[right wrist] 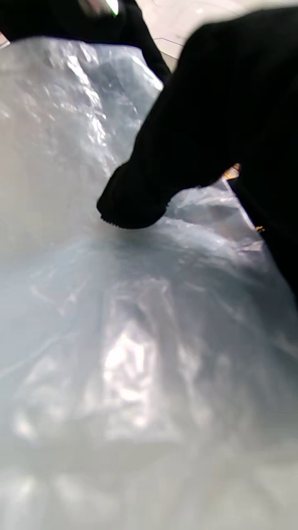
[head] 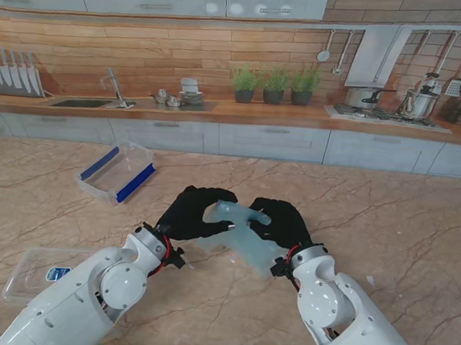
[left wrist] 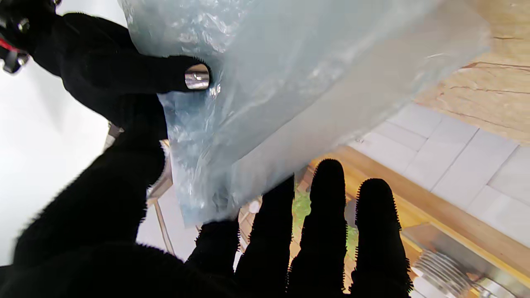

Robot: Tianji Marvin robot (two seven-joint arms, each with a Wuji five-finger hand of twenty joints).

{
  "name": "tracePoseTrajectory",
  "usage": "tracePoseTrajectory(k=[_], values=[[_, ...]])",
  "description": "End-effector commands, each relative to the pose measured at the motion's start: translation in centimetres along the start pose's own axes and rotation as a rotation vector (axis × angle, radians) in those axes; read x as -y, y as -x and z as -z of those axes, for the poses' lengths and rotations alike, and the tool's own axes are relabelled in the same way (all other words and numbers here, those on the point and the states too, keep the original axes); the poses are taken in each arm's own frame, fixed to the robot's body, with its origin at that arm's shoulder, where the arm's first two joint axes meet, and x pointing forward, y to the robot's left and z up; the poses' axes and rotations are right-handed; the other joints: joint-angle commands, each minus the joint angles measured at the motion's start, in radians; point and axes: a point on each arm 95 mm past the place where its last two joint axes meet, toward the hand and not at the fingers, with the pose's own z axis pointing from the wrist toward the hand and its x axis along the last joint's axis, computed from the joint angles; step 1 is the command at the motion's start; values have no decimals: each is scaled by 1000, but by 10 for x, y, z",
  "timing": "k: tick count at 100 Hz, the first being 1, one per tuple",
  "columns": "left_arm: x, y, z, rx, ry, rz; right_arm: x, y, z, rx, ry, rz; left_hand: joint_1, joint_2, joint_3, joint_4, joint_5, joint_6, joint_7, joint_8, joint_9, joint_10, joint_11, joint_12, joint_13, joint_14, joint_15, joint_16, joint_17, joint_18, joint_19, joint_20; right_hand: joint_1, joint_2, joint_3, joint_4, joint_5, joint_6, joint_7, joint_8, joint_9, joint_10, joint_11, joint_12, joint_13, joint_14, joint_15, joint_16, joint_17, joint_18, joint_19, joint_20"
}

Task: Fold the bubble film and place it into the plastic crate

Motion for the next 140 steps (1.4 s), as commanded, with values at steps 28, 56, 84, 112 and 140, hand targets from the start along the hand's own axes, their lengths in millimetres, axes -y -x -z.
tracePoseTrajectory(k=[28,56,84,112,140], values=[[60,26,13,161,-90,-190,-14,7,5,35,89,36,81,64,-83,48,-54,78,-165,-82,-125,59,-87,-55,-116,14,-83,-47,-60,-37,-106,-61,35,36,33,-29,-2,-37,34,21,7,17,40,19,19,12,59,22,-16,-41,25,4],[96,62,17,379,12,-369,-20,9,14,51,128,28,91,43,-85,48,-57,120,-263,-145,-219,84,-150,-103,-224,11,-182,-115,-118,-75,-223,-116,37,40,28,-26,-6,-39,36,30,1,20,49,22,12,12,73,28,-24,-42,27,4],[89,112,1,547,104,-467,-20,7,15,47,127,17,89,12,-13,50,-132,121,-263,-143,-336,86,-151,-118,-296,-14,-199,-150,-137,-112,-239,-107,38,40,26,-22,-7,-38,37,37,0,20,55,24,10,13,82,31,-26,-42,28,4],[81,140,-13,698,169,-509,-19,7,14,45,119,8,86,-13,72,44,-184,132,-244,-163,-405,96,-155,-175,-361,-16,-181,-197,-145,-175,-292,-163,37,41,24,-18,-9,-38,37,39,0,20,60,24,9,12,87,32,-28,-42,29,5],[69,145,-14,853,277,-459,-19,6,14,49,121,2,162,10,105,59,-229,136,-229,-177,-396,100,-131,-178,-321,-6,-132,-199,-136,-157,-205,-127,37,45,19,-14,-10,-37,36,41,-2,21,65,25,7,13,94,34,-31,-41,31,6]])
